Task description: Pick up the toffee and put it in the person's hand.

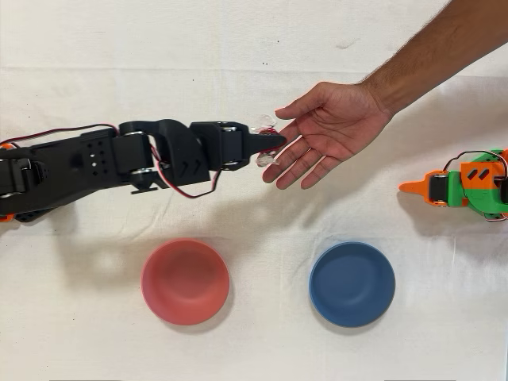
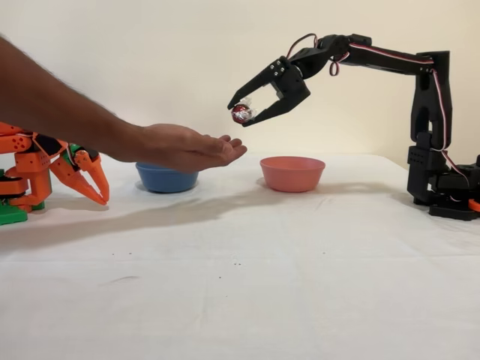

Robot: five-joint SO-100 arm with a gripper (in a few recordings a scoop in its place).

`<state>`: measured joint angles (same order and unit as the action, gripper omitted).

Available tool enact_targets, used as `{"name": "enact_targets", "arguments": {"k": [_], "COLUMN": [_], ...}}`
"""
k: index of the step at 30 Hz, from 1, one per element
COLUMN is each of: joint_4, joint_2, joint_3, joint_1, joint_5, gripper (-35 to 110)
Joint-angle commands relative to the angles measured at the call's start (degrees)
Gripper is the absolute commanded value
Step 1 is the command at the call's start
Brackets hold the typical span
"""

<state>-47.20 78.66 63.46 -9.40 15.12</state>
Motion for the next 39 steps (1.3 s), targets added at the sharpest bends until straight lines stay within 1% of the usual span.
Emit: {"name": "enact_targets", "arguments": {"k": [1, 8, 21, 30, 33, 39], "joint_4": [1.8, 6.8, 12.9, 12.7, 11.9, 11.1], "joint_2": [0.2, -4.7, -10.2, -10.8, -10.4, -9.5], "joint_3": [-7.8, -12.0, -14.9, -14.5, -14.2, -14.0], "joint_1": [-0.2, 0.4, 1.7, 1.5, 1.4, 1.2], "joint_5": [0.7, 0.4, 3.3, 3.1, 2.6, 2.2], "gripper": [14, 16, 15, 17, 20, 23]}}
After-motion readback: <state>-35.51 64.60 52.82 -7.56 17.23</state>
